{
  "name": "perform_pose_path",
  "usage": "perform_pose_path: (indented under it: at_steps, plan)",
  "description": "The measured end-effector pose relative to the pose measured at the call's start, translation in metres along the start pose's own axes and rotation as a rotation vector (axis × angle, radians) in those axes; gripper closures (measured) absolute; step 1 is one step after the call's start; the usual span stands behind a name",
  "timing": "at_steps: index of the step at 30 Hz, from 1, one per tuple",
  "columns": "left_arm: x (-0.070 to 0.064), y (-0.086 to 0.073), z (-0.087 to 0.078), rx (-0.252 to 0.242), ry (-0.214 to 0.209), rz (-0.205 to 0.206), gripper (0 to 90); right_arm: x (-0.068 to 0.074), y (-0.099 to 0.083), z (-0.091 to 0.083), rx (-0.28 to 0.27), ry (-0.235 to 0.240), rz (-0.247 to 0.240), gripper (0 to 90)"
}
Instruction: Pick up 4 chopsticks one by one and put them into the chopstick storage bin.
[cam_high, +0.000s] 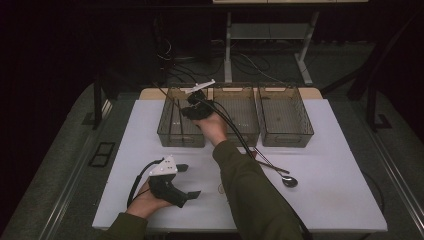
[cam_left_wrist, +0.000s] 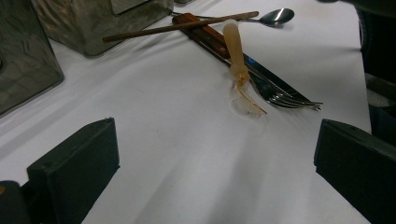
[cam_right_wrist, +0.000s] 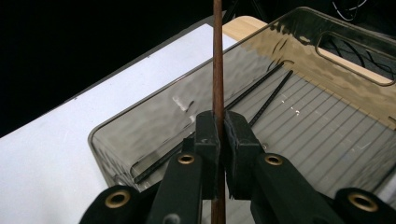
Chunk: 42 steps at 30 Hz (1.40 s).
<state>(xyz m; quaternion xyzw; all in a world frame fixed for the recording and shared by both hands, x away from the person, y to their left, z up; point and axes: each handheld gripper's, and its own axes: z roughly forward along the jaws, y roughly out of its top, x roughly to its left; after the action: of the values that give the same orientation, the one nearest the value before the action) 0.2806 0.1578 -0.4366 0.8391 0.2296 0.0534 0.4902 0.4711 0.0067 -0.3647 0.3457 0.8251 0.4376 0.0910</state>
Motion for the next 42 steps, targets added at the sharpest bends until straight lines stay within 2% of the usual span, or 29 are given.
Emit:
perform_pose_path:
  at_steps: [5,11,12,14,20,27,34,39,42]
  plan:
    - [0.0,0.0,0.0,0.0,-0.003,0.002,0.0,0.0,-0.004,0.01,0.013,-0.003,0.01,84.7]
    - [0.0,0.0,0.001,0.0,-0.004,-0.005,0.0,-0.002,-0.012,0.019,0.064,-0.032,0.019,84.0]
    - [0.0,0.0,0.001,0.0,-0.005,-0.004,0.0,-0.002,-0.013,0.02,0.066,-0.037,0.02,82.2]
    - [0.0,0.0,0.001,-0.001,-0.005,-0.003,0.0,-0.001,-0.013,0.02,0.06,-0.055,0.016,70.9]
    - [0.0,0.0,0.001,0.0,-0.003,0.003,0.0,0.0,-0.011,0.012,0.051,-0.048,0.002,64.3]
    - [0.0,0.0,0.001,-0.004,0.001,-0.005,0.0,-0.005,-0.012,-0.007,0.033,-0.022,-0.001,59.3]
    - [-0.001,0.0,0.001,-0.004,-0.001,-0.007,0.0,-0.014,-0.018,-0.039,-0.004,0.027,-0.003,51.4]
    - [-0.001,0.0,0.001,-0.015,0.003,-0.015,0.0,-0.019,-0.027,-0.062,-0.022,0.043,-0.026,47.3]
    - [0.0,0.0,0.001,-0.004,0.003,-0.009,0.0,-0.023,-0.034,-0.075,-0.028,0.058,-0.031,44.4]
